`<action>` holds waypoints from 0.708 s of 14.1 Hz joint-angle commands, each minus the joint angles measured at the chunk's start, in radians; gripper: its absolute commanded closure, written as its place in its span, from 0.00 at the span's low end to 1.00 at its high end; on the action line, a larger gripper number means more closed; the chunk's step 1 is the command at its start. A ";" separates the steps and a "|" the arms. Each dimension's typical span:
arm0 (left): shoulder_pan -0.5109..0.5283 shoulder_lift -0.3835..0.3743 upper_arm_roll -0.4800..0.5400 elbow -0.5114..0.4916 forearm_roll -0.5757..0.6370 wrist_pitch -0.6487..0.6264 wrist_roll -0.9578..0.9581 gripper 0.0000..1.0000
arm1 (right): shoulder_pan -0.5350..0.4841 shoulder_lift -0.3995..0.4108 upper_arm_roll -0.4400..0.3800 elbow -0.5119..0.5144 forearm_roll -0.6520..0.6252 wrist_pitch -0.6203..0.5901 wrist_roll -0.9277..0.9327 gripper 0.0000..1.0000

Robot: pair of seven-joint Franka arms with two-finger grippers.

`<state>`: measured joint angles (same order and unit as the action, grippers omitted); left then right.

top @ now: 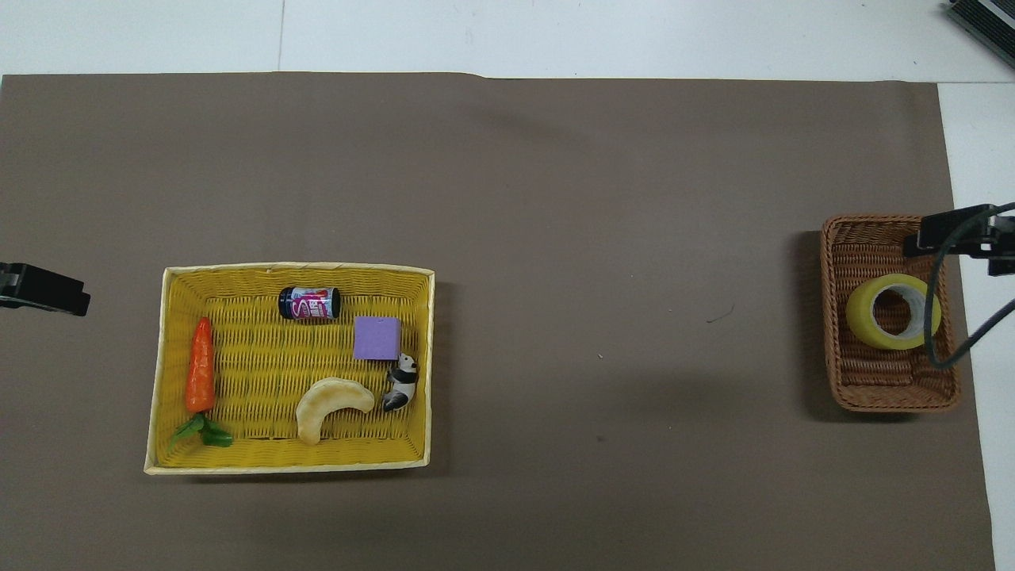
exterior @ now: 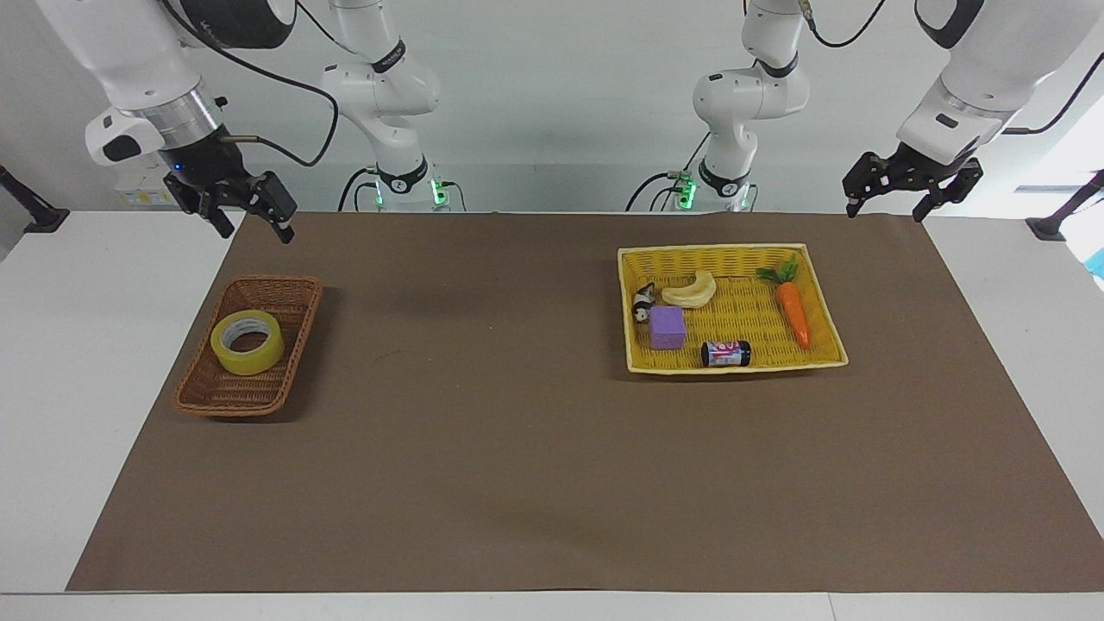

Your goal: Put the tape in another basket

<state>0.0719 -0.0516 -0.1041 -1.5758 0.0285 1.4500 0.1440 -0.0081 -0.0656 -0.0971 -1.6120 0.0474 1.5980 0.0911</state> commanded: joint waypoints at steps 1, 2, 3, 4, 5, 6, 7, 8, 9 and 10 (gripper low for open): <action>0.011 -0.024 -0.005 -0.023 0.010 0.004 0.009 0.00 | 0.007 -0.062 0.037 -0.031 -0.072 -0.029 0.027 0.00; 0.011 -0.024 -0.005 -0.024 0.010 0.004 0.009 0.00 | 0.008 -0.066 0.042 -0.040 -0.072 -0.024 0.042 0.00; 0.011 -0.024 -0.005 -0.023 0.010 0.004 0.009 0.00 | 0.016 -0.065 0.057 -0.042 -0.070 -0.015 0.068 0.00; 0.011 -0.024 -0.005 -0.023 0.010 0.004 0.009 0.00 | 0.022 -0.062 0.066 -0.042 -0.063 -0.007 0.088 0.00; 0.011 -0.024 -0.005 -0.023 0.010 0.004 0.009 0.00 | 0.026 -0.054 0.071 -0.034 -0.072 0.005 0.082 0.00; 0.011 -0.024 -0.005 -0.023 0.010 0.004 0.009 0.00 | 0.033 -0.048 0.074 -0.022 -0.075 0.000 0.081 0.00; 0.011 -0.024 -0.005 -0.023 0.010 0.004 0.009 0.00 | 0.031 -0.030 0.074 0.006 -0.072 -0.006 0.079 0.00; 0.011 -0.024 -0.005 -0.023 0.010 0.004 0.009 0.00 | 0.025 -0.019 0.073 0.017 -0.067 -0.012 0.078 0.00; 0.011 -0.024 -0.005 -0.023 0.010 0.004 0.009 0.00 | 0.016 -0.019 0.073 0.017 -0.069 -0.010 0.075 0.00; 0.011 -0.024 -0.005 -0.023 0.010 0.004 0.009 0.00 | 0.014 -0.022 0.071 0.009 -0.058 -0.010 0.070 0.00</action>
<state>0.0719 -0.0516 -0.1041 -1.5758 0.0285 1.4500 0.1440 0.0180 -0.1001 -0.0277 -1.6184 0.0022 1.5835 0.1541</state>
